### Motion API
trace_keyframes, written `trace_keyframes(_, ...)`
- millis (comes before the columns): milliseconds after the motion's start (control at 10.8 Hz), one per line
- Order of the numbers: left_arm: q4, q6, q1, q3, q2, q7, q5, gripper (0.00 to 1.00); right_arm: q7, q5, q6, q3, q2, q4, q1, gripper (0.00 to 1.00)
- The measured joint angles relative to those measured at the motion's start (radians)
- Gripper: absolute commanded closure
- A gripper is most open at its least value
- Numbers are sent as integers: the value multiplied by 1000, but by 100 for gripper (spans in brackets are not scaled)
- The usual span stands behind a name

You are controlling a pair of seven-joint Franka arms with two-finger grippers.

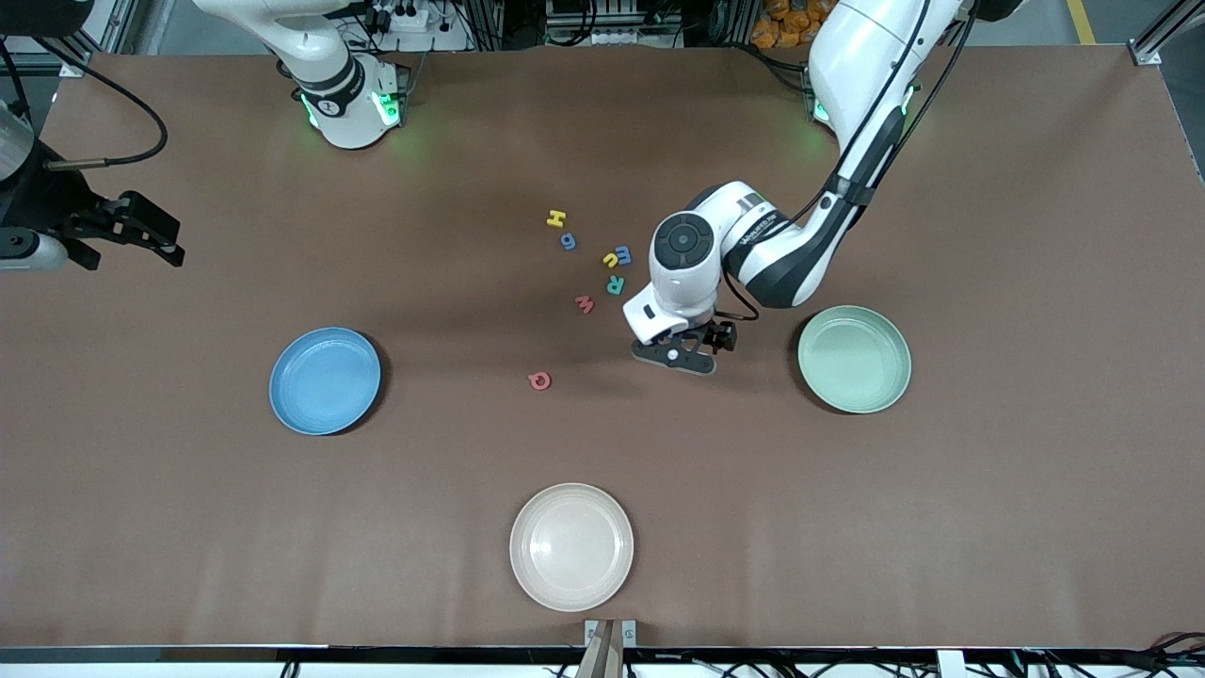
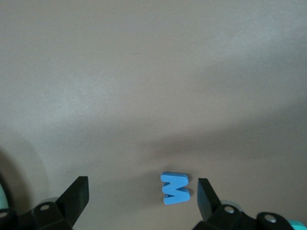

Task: Sort upper and lower case letters into plates
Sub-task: 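Lower the left gripper and grasp the blue M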

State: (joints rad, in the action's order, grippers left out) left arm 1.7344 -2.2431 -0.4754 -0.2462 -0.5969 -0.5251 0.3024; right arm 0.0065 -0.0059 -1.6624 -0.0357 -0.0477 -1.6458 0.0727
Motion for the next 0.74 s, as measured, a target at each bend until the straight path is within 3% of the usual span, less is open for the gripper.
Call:
trace_keyframes(372, 20, -13, 6, -4, 4, 147, 2, 0, -1, 0, 8, -1, 21, -7, -13, 0)
trace_keyframes(744, 61, -51, 9, -21, 2, 103, -8, 0, -7, 0, 9, -1, 32, -8, -24, 0)
